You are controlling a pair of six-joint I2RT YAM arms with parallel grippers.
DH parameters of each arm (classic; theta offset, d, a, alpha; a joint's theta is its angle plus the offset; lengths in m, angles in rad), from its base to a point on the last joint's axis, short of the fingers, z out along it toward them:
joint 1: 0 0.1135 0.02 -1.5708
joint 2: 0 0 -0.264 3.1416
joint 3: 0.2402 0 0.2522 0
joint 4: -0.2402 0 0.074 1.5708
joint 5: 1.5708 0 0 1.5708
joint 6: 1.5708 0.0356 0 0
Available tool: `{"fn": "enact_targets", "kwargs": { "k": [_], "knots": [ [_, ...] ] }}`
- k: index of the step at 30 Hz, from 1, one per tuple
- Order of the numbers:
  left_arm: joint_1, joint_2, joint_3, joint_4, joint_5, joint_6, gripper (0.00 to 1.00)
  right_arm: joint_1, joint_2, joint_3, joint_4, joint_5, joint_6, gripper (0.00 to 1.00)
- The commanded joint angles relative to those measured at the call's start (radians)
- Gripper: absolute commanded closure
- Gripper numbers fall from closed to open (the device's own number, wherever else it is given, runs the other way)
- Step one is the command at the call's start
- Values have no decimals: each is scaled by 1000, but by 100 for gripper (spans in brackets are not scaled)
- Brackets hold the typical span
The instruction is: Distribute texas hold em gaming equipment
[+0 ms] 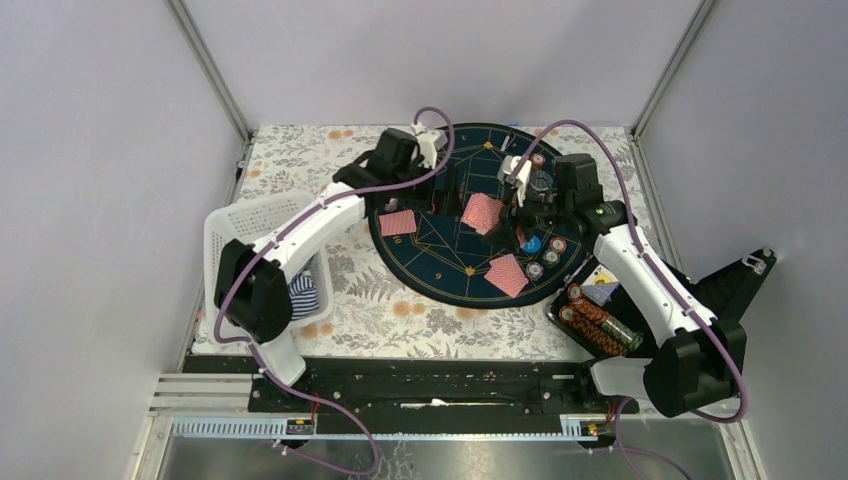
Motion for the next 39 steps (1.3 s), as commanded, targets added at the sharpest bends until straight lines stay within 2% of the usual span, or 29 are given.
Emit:
{"fn": "enact_targets", "kwargs": {
  "k": [1, 20, 28, 31, 35, 39],
  "knots": [
    [-55, 18, 70, -91, -145, 112, 1, 37, -8, 8, -12, 39, -48, 100],
    [-147, 66, 114, -139, -195, 168, 1, 104, 13, 4, -41, 107, -86, 100],
    [-146, 78, 114, -142, -194, 151, 1, 107, 11, 3, -39, 123, -84, 100],
    [-66, 49, 74, -105, -78, 93, 1, 108, 3, -5, -37, 142, -87, 100],
    [86, -59, -40, 50, 123, 23, 1, 107, -5, -23, -27, 161, -90, 100],
    [129, -155, -128, 173, 293, -13, 1, 108, -9, -40, -2, 160, -81, 100]
  ]
}}
